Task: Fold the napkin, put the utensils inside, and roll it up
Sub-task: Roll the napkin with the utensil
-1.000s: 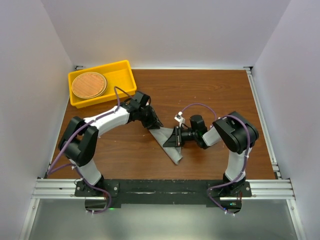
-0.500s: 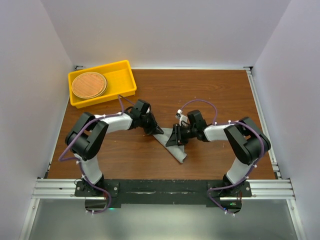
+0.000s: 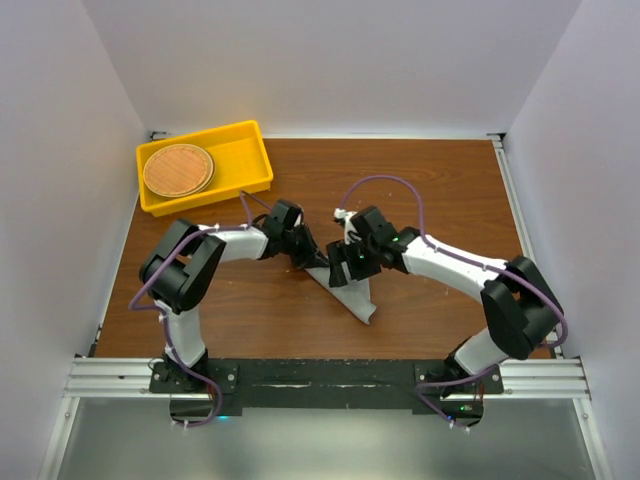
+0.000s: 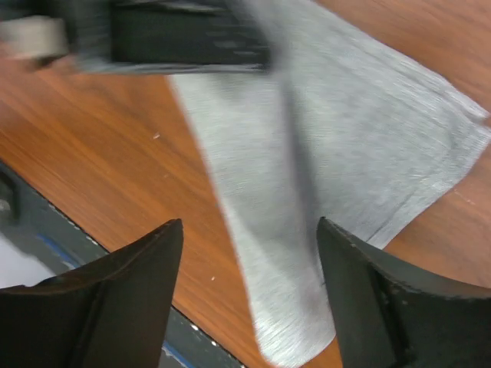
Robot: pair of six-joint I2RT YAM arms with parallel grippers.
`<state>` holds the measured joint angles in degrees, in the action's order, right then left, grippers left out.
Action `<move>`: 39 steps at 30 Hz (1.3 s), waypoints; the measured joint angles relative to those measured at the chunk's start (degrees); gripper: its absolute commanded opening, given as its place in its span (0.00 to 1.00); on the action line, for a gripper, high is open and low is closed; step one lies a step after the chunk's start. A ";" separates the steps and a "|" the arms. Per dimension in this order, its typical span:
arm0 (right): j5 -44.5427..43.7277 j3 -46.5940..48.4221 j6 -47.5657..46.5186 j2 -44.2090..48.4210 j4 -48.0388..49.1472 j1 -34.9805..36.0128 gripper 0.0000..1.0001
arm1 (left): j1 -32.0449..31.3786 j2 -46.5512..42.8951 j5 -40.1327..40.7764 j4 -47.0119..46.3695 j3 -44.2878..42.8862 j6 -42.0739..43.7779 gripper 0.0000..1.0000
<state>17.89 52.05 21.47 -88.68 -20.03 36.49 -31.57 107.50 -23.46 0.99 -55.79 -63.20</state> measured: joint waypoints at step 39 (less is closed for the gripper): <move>-24.90 6.60 -4.48 -10.71 2.78 16.31 0.17 | 4.66 -1.53 1.22 14.84 -9.40 10.08 0.42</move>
<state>-7.01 58.65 16.99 -99.39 -17.26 52.80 -26.92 105.97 -22.24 15.84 -65.19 -53.12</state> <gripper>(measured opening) 0.244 0.380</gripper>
